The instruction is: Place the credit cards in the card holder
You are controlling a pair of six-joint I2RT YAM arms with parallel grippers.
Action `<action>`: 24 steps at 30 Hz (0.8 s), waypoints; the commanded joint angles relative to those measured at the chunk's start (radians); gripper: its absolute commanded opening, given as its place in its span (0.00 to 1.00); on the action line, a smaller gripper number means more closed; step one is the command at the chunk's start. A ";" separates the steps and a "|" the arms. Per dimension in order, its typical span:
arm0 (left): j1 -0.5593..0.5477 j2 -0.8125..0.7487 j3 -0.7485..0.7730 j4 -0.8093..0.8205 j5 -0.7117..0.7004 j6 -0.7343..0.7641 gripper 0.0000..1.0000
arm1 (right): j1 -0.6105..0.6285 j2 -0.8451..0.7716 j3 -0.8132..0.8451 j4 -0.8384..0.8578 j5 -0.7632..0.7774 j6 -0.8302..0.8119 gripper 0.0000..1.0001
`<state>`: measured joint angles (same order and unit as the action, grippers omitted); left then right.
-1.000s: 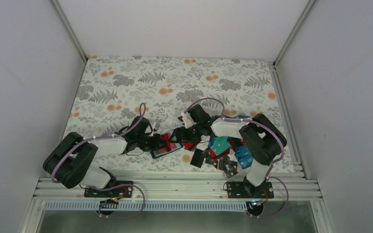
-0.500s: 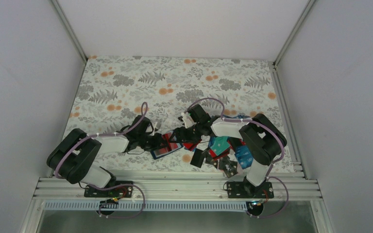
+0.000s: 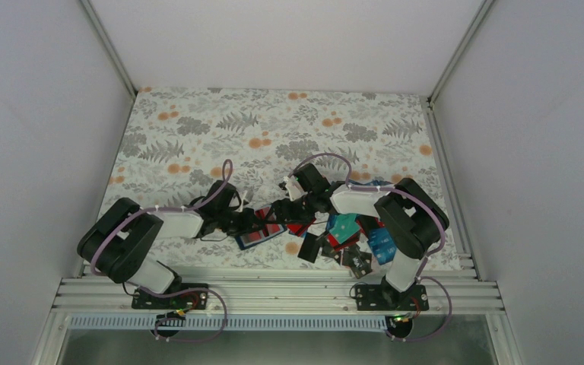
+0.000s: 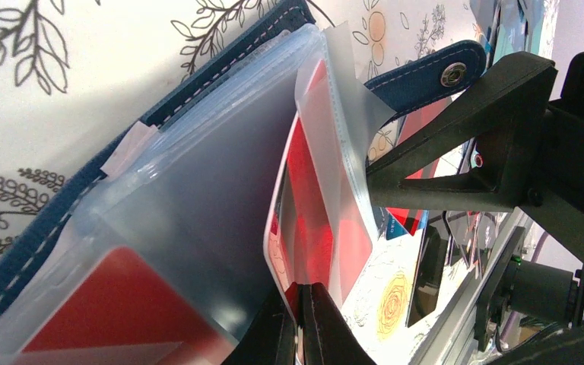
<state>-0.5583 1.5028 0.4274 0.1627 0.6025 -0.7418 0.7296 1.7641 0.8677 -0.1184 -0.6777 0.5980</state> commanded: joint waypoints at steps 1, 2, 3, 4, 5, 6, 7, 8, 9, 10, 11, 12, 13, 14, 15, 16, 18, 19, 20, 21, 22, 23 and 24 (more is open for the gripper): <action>-0.006 0.048 -0.011 -0.063 -0.040 0.012 0.02 | 0.012 0.027 0.002 -0.025 0.015 -0.015 0.79; -0.006 0.051 -0.009 -0.064 -0.037 0.015 0.02 | 0.011 0.028 0.002 -0.025 0.015 -0.016 0.79; -0.007 0.055 -0.009 -0.064 -0.038 0.016 0.02 | 0.011 0.030 0.003 -0.027 0.015 -0.017 0.78; -0.007 0.059 -0.007 -0.064 -0.037 0.018 0.02 | 0.011 0.032 0.005 -0.026 0.015 -0.017 0.78; -0.007 0.063 -0.005 -0.065 -0.036 0.020 0.02 | 0.011 0.032 0.006 -0.027 0.015 -0.017 0.78; -0.006 0.068 -0.004 -0.063 -0.034 0.019 0.02 | 0.011 0.032 0.007 -0.028 0.014 -0.018 0.79; -0.006 0.071 -0.003 -0.062 -0.033 0.019 0.02 | 0.011 0.033 0.007 -0.029 0.013 -0.018 0.79; -0.006 0.072 -0.002 -0.061 -0.032 0.018 0.03 | 0.011 0.035 0.008 -0.030 0.013 -0.020 0.78; -0.006 0.073 -0.003 -0.063 -0.033 0.019 0.02 | 0.011 0.034 0.010 -0.033 0.014 -0.020 0.78; -0.006 0.072 -0.003 -0.063 -0.033 0.017 0.02 | 0.011 0.033 0.010 -0.034 0.015 -0.021 0.78; -0.006 0.070 -0.002 -0.068 -0.034 0.016 0.02 | 0.011 0.034 0.011 -0.037 0.016 -0.023 0.79; -0.006 0.070 -0.001 -0.074 -0.035 0.016 0.02 | 0.011 0.034 0.013 -0.039 0.018 -0.023 0.79; -0.006 0.066 0.002 -0.085 -0.037 0.016 0.02 | 0.012 0.034 0.014 -0.041 0.019 -0.024 0.79; -0.006 0.061 0.009 -0.099 -0.040 0.017 0.02 | 0.011 0.032 0.016 -0.044 0.019 -0.026 0.79; -0.006 0.055 0.013 -0.114 -0.046 0.020 0.02 | 0.011 0.032 0.018 -0.048 0.020 -0.029 0.79; -0.006 0.047 0.017 -0.126 -0.050 0.021 0.02 | 0.011 0.031 0.022 -0.053 0.022 -0.031 0.79; -0.006 0.034 0.024 -0.147 -0.056 0.029 0.03 | 0.011 0.026 0.028 -0.063 0.028 -0.037 0.79; -0.006 0.027 0.025 -0.156 -0.058 0.032 0.03 | 0.011 0.025 0.030 -0.066 0.029 -0.040 0.80; -0.007 0.021 0.026 -0.165 -0.063 0.034 0.03 | 0.011 0.023 0.033 -0.070 0.029 -0.042 0.79; -0.006 0.015 0.028 -0.173 -0.065 0.036 0.04 | 0.011 0.022 0.036 -0.074 0.031 -0.043 0.80; -0.006 0.009 0.028 -0.183 -0.068 0.038 0.06 | 0.012 0.021 0.040 -0.079 0.033 -0.046 0.80; -0.006 0.004 0.031 -0.196 -0.070 0.043 0.08 | 0.012 0.019 0.044 -0.084 0.035 -0.048 0.80; -0.006 0.000 0.035 -0.210 -0.070 0.048 0.10 | 0.011 0.017 0.046 -0.090 0.039 -0.050 0.80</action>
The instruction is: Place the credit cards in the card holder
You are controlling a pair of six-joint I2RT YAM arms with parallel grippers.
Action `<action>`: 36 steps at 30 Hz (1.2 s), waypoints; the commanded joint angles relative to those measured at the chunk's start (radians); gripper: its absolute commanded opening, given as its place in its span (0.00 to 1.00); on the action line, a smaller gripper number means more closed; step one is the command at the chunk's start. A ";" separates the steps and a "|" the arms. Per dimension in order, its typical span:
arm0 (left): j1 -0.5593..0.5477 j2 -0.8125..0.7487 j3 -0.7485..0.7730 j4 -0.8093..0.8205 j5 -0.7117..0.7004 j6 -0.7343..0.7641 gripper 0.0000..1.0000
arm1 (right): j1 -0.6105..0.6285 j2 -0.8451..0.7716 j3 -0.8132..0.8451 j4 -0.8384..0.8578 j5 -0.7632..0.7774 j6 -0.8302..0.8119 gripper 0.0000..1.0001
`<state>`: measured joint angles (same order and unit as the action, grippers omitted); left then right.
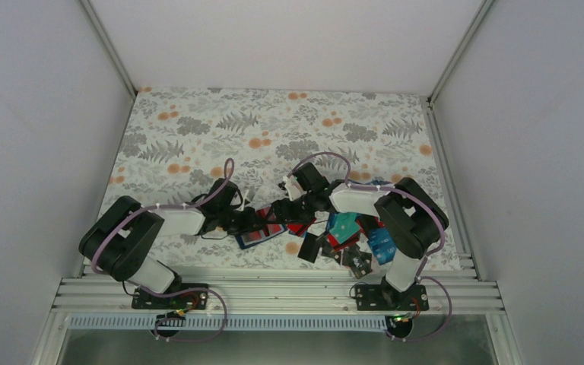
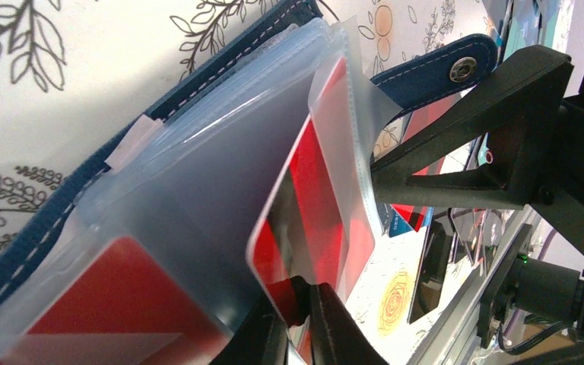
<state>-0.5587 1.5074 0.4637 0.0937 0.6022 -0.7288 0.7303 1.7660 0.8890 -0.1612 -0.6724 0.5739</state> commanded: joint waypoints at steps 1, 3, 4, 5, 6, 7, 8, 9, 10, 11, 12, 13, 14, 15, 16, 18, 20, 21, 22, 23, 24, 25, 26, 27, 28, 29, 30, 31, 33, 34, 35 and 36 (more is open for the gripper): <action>-0.006 -0.008 0.004 -0.155 -0.073 0.039 0.12 | 0.011 0.010 0.026 -0.051 0.038 -0.026 0.80; -0.006 -0.018 0.010 -0.184 -0.078 0.047 0.16 | 0.011 0.001 0.027 -0.054 0.045 -0.026 0.80; -0.006 -0.024 0.014 -0.200 -0.080 0.051 0.17 | 0.011 -0.002 0.028 -0.056 0.048 -0.026 0.80; -0.007 -0.029 0.019 -0.208 -0.080 0.053 0.19 | 0.011 -0.006 0.030 -0.056 0.047 -0.026 0.80; -0.006 -0.033 0.024 -0.214 -0.079 0.057 0.21 | 0.011 -0.008 0.031 -0.058 0.049 -0.027 0.80; -0.006 -0.035 0.029 -0.224 -0.078 0.060 0.22 | 0.010 -0.012 0.033 -0.060 0.050 -0.029 0.80; -0.006 -0.035 0.038 -0.234 -0.076 0.065 0.23 | 0.009 -0.016 0.036 -0.064 0.053 -0.030 0.81; -0.006 -0.036 0.046 -0.245 -0.074 0.067 0.24 | 0.009 -0.021 0.038 -0.066 0.054 -0.031 0.81; -0.007 -0.038 0.051 -0.254 -0.072 0.071 0.25 | 0.009 -0.026 0.041 -0.069 0.056 -0.033 0.81; -0.007 -0.041 0.056 -0.267 -0.071 0.074 0.26 | 0.009 -0.031 0.044 -0.074 0.059 -0.035 0.81; -0.006 -0.044 0.062 -0.281 -0.075 0.078 0.27 | 0.009 -0.035 0.047 -0.076 0.062 -0.037 0.81; -0.006 -0.049 0.067 -0.291 -0.075 0.080 0.29 | 0.008 -0.039 0.049 -0.081 0.064 -0.040 0.81; -0.006 -0.054 0.073 -0.302 -0.073 0.082 0.32 | 0.008 -0.042 0.053 -0.083 0.066 -0.042 0.81; -0.006 -0.058 0.079 -0.309 -0.068 0.087 0.36 | 0.008 -0.046 0.055 -0.087 0.068 -0.046 0.81; -0.006 -0.066 0.086 -0.326 -0.067 0.090 0.39 | 0.007 -0.051 0.057 -0.091 0.071 -0.049 0.81; -0.006 -0.086 0.099 -0.355 -0.068 0.095 0.44 | 0.006 -0.058 0.060 -0.096 0.075 -0.056 0.82; -0.006 -0.109 0.107 -0.378 -0.070 0.098 0.46 | 0.006 -0.069 0.061 -0.101 0.073 -0.066 0.82; -0.006 -0.120 0.113 -0.390 -0.072 0.101 0.46 | 0.006 -0.074 0.064 -0.106 0.072 -0.072 0.82; -0.007 -0.130 0.120 -0.404 -0.076 0.100 0.47 | 0.006 -0.080 0.066 -0.108 0.071 -0.077 0.82; -0.008 -0.140 0.125 -0.419 -0.082 0.101 0.49 | 0.006 -0.085 0.066 -0.113 0.068 -0.083 0.83; -0.007 -0.155 0.129 -0.433 -0.087 0.101 0.52 | 0.006 -0.091 0.067 -0.115 0.062 -0.090 0.83; -0.008 -0.165 0.131 -0.446 -0.090 0.104 0.56 | 0.006 -0.094 0.068 -0.117 0.055 -0.097 0.83; -0.008 -0.175 0.135 -0.457 -0.092 0.106 0.59 | 0.006 -0.095 0.069 -0.117 0.048 -0.105 0.84; -0.007 -0.180 0.138 -0.474 -0.096 0.110 0.60 | 0.006 -0.096 0.071 -0.118 0.041 -0.111 0.84; -0.008 -0.184 0.141 -0.488 -0.102 0.113 0.61 | 0.006 -0.096 0.070 -0.116 0.032 -0.115 0.85; -0.007 -0.188 0.143 -0.498 -0.104 0.114 0.61 | 0.007 -0.096 0.069 -0.112 0.021 -0.117 0.85; -0.007 -0.194 0.146 -0.507 -0.107 0.116 0.61 | 0.007 -0.095 0.068 -0.106 0.011 -0.118 0.86; -0.007 -0.199 0.148 -0.515 -0.111 0.119 0.61 | 0.007 -0.095 0.068 -0.099 0.002 -0.118 0.86; -0.008 -0.211 0.154 -0.531 -0.129 0.126 0.57 | 0.008 -0.096 0.067 -0.087 0.005 -0.107 0.86; -0.007 -0.214 0.158 -0.538 -0.145 0.128 0.52 | 0.008 -0.095 0.066 -0.080 0.022 -0.097 0.87; -0.007 -0.213 0.160 -0.542 -0.160 0.130 0.46 | 0.008 -0.121 0.061 -0.067 0.033 -0.089 0.88; -0.007 -0.211 0.161 -0.543 -0.173 0.129 0.38 | 0.008 -0.138 0.055 -0.053 0.037 -0.080 0.89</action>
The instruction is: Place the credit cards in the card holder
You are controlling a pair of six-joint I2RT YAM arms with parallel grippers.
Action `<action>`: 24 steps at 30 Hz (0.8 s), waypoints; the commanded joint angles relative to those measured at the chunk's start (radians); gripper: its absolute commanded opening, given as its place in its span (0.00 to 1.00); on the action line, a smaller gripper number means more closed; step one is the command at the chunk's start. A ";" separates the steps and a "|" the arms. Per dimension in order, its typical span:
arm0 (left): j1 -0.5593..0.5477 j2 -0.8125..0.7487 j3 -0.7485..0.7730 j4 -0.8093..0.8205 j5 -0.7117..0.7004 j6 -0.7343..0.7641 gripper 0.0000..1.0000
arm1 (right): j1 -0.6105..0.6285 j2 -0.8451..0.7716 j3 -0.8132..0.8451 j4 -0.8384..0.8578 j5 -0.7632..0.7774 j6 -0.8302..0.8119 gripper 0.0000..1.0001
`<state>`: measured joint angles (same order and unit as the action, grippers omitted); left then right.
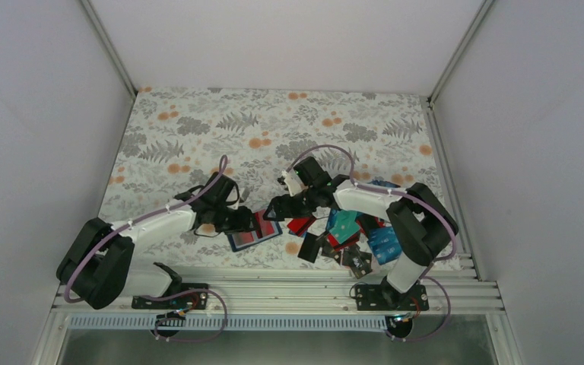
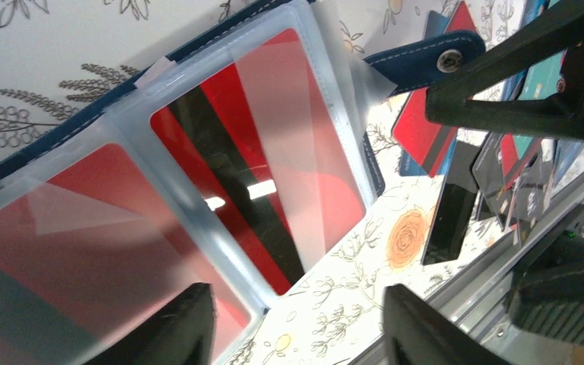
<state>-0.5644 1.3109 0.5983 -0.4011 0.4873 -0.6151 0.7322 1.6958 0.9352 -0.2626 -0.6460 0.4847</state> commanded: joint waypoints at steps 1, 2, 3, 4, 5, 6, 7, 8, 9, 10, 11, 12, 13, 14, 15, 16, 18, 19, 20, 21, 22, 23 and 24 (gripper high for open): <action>-0.003 -0.013 0.025 -0.047 -0.068 0.013 0.33 | 0.006 -0.074 0.006 0.055 0.019 0.016 0.89; -0.005 -0.011 0.023 -0.039 -0.072 0.010 0.29 | 0.006 -0.077 0.005 0.058 0.026 0.020 0.89; -0.006 -0.008 0.019 -0.031 -0.074 0.009 0.25 | 0.006 -0.080 0.006 0.059 0.030 0.021 0.89; -0.007 -0.002 0.017 -0.022 -0.078 0.007 0.21 | 0.007 -0.081 0.006 0.062 0.031 0.022 0.89; -0.010 0.006 0.018 -0.018 -0.085 0.006 0.17 | 0.007 -0.081 0.004 0.066 0.030 0.022 0.89; -0.012 0.014 0.018 -0.016 -0.093 0.006 0.13 | 0.007 -0.079 0.003 0.068 0.026 0.023 0.89; -0.012 0.023 0.018 -0.014 -0.101 0.008 0.09 | 0.007 -0.074 0.001 0.075 0.016 0.023 0.88; -0.014 0.035 0.020 -0.011 -0.109 0.008 0.06 | 0.007 -0.069 -0.002 0.085 0.002 0.023 0.87; -0.015 0.045 0.021 -0.005 -0.114 0.008 0.03 | 0.008 -0.063 -0.005 0.097 -0.016 0.023 0.87; -0.017 0.054 0.019 0.002 -0.116 0.007 0.03 | 0.011 -0.056 -0.005 0.106 -0.031 0.023 0.86; -0.018 0.063 0.017 0.014 -0.117 0.005 0.02 | 0.014 -0.051 -0.004 0.111 -0.041 0.022 0.85; -0.020 0.072 0.017 0.026 -0.116 0.003 0.02 | 0.017 -0.045 -0.001 0.113 -0.048 0.020 0.85; -0.022 0.081 0.016 0.038 -0.116 0.002 0.02 | 0.022 -0.041 0.005 0.114 -0.059 0.017 0.84; -0.024 0.090 0.016 0.046 -0.117 0.002 0.02 | 0.027 -0.040 0.011 0.113 -0.067 0.012 0.84; -0.026 0.098 0.017 0.053 -0.117 0.000 0.02 | 0.033 -0.014 0.019 0.109 -0.073 0.005 0.83; -0.027 0.107 0.018 0.060 -0.118 0.000 0.02 | 0.039 0.000 0.027 0.103 -0.077 0.001 0.83; -0.029 0.123 0.019 0.070 -0.118 0.001 0.02 | 0.049 0.023 0.037 0.095 -0.077 -0.006 0.83; -0.030 0.132 0.021 0.075 -0.117 0.003 0.02 | 0.051 0.032 0.040 0.091 -0.075 -0.005 0.82; -0.032 0.139 0.023 0.077 -0.114 0.004 0.02 | 0.053 0.046 0.040 0.090 -0.070 -0.004 0.81; -0.031 0.145 0.024 0.079 -0.113 0.006 0.02 | 0.053 0.055 0.040 0.087 -0.064 -0.002 0.81; -0.032 0.150 0.025 0.082 -0.112 0.006 0.02 | 0.053 0.063 0.040 0.084 -0.058 0.001 0.81; -0.032 0.150 0.024 0.085 -0.109 0.006 0.02 | 0.053 0.072 0.040 0.080 -0.051 0.003 0.81; -0.033 0.151 0.024 0.087 -0.110 0.006 0.02 | 0.053 0.080 0.040 0.075 -0.046 0.003 0.80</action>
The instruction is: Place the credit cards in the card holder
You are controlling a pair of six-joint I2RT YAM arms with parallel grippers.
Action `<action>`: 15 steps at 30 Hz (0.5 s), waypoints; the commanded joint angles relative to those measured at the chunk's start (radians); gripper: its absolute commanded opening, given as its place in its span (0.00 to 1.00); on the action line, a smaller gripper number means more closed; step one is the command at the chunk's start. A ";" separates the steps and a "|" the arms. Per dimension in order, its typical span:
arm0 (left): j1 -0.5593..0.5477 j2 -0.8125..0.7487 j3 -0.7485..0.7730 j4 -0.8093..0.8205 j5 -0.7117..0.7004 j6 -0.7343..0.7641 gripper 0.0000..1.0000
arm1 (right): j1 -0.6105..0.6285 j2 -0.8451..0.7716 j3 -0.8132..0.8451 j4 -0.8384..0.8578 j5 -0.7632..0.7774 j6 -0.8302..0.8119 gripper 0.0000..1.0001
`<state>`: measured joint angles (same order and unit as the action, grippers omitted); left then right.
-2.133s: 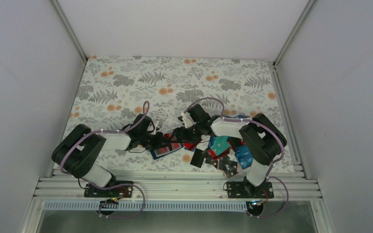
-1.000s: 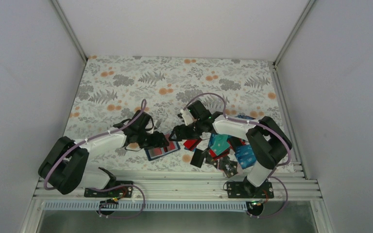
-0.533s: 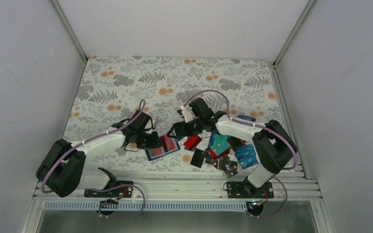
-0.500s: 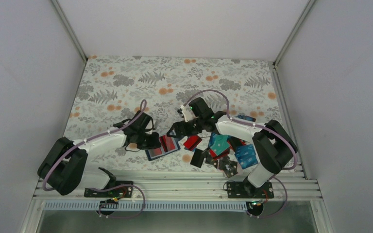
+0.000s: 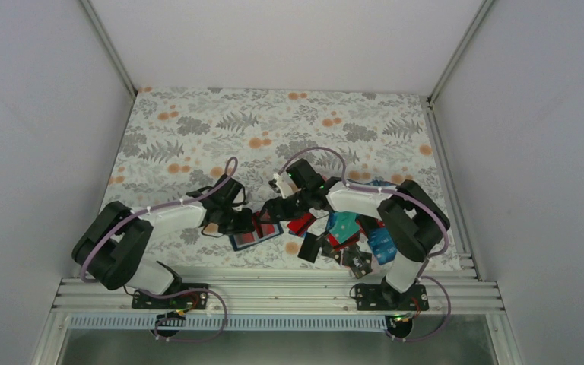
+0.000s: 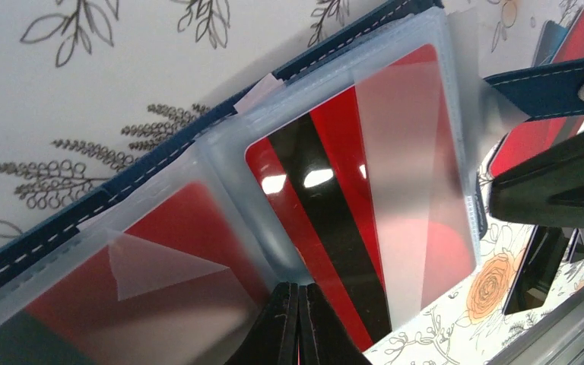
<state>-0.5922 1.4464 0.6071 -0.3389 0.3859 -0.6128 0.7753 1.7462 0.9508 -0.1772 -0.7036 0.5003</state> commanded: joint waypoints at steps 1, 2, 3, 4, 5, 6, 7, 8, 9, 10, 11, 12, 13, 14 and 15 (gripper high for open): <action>-0.006 0.017 0.014 0.026 -0.008 0.005 0.02 | 0.010 0.036 0.024 -0.013 0.016 -0.013 0.80; -0.006 0.020 0.014 0.028 -0.010 0.007 0.02 | 0.010 0.041 0.023 -0.014 0.021 -0.013 0.80; -0.006 0.025 0.012 0.031 -0.010 0.009 0.02 | 0.010 0.044 0.021 -0.016 0.024 -0.012 0.80; -0.006 0.033 0.009 0.037 -0.009 0.011 0.02 | 0.010 0.047 0.017 -0.016 0.026 -0.011 0.80; -0.006 0.045 0.006 0.044 -0.008 0.013 0.02 | 0.010 0.050 0.016 -0.017 0.030 -0.010 0.80; -0.007 0.057 0.005 0.048 -0.008 0.014 0.02 | 0.010 0.051 0.014 -0.019 0.039 -0.008 0.80; -0.008 0.069 0.002 0.056 -0.008 0.015 0.02 | 0.010 0.052 0.013 -0.022 0.044 -0.008 0.80; -0.009 0.079 0.000 0.062 -0.008 0.015 0.02 | 0.010 0.052 0.014 -0.026 0.049 -0.009 0.80; -0.010 0.087 -0.002 0.066 -0.010 0.015 0.02 | 0.010 0.053 0.013 -0.030 0.057 -0.008 0.80; -0.012 0.095 -0.002 0.068 -0.012 0.015 0.02 | 0.010 0.051 0.013 -0.034 0.063 -0.008 0.80; -0.014 0.100 -0.003 0.068 -0.015 0.016 0.02 | 0.010 0.051 0.015 -0.040 0.073 -0.007 0.80; -0.015 0.107 -0.003 0.065 -0.020 0.016 0.02 | 0.010 0.048 0.016 -0.049 0.083 -0.006 0.80; -0.014 0.112 -0.004 0.062 -0.026 0.016 0.02 | 0.010 0.045 0.017 -0.057 0.091 -0.007 0.80; -0.016 0.116 -0.005 0.060 -0.030 0.016 0.02 | 0.010 0.039 0.018 -0.064 0.100 -0.008 0.80; -0.017 0.119 -0.008 0.059 -0.033 0.015 0.03 | 0.010 0.032 0.017 -0.073 0.113 -0.008 0.80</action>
<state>-0.5980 1.5097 0.6216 -0.2569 0.4122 -0.6121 0.7761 1.7905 0.9516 -0.2062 -0.6548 0.5007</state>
